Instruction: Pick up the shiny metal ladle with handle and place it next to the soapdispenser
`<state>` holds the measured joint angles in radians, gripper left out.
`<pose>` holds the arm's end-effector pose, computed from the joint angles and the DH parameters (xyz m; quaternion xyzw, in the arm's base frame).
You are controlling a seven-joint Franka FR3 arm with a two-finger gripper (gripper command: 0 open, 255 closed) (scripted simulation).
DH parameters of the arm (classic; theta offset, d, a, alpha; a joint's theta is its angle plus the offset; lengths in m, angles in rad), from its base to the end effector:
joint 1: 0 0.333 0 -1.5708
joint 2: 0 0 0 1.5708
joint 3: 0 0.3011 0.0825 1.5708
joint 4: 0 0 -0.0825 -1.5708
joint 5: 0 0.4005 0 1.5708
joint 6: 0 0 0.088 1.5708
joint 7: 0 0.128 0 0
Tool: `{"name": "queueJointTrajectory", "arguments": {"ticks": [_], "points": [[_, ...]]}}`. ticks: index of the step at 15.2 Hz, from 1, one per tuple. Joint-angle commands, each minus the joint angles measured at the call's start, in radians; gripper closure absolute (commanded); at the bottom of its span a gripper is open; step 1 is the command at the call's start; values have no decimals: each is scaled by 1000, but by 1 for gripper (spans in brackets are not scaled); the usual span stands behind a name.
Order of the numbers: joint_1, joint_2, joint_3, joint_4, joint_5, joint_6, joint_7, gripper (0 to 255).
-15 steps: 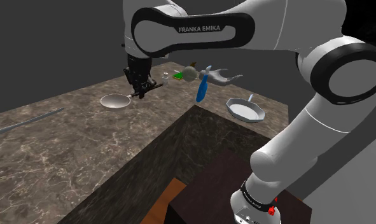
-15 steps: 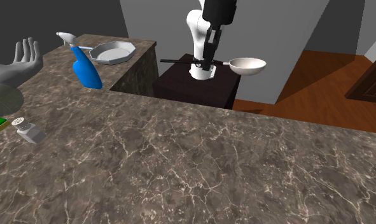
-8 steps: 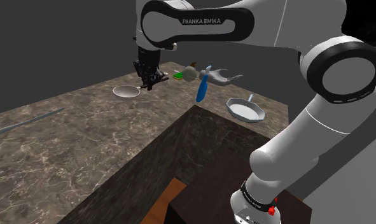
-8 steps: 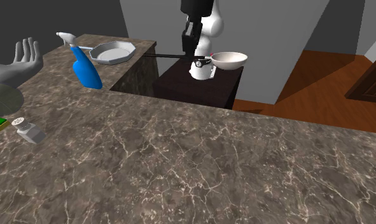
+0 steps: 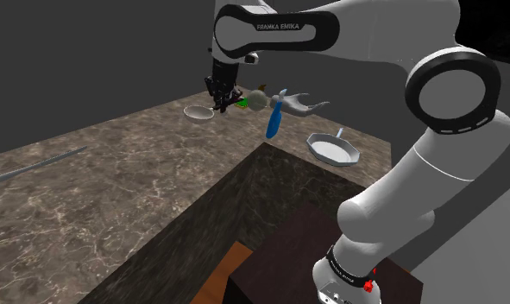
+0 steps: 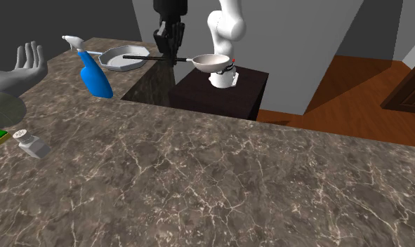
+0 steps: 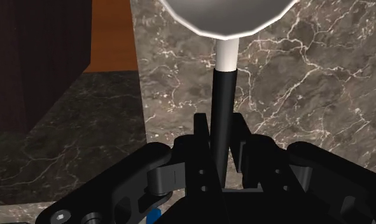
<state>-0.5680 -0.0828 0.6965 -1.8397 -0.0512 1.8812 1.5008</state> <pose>0.5678 0.0775 0.5199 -0.7761 0.6264 -0.0732 0.0028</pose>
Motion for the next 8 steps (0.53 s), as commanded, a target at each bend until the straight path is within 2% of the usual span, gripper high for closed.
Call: {"name": "queueJointTrajectory", "arguments": {"ticks": [1,8], "points": [[-20,23,-21,18,-12,3,-39,255],[-83,118,-86,106,-57,1,-158,255]]}}
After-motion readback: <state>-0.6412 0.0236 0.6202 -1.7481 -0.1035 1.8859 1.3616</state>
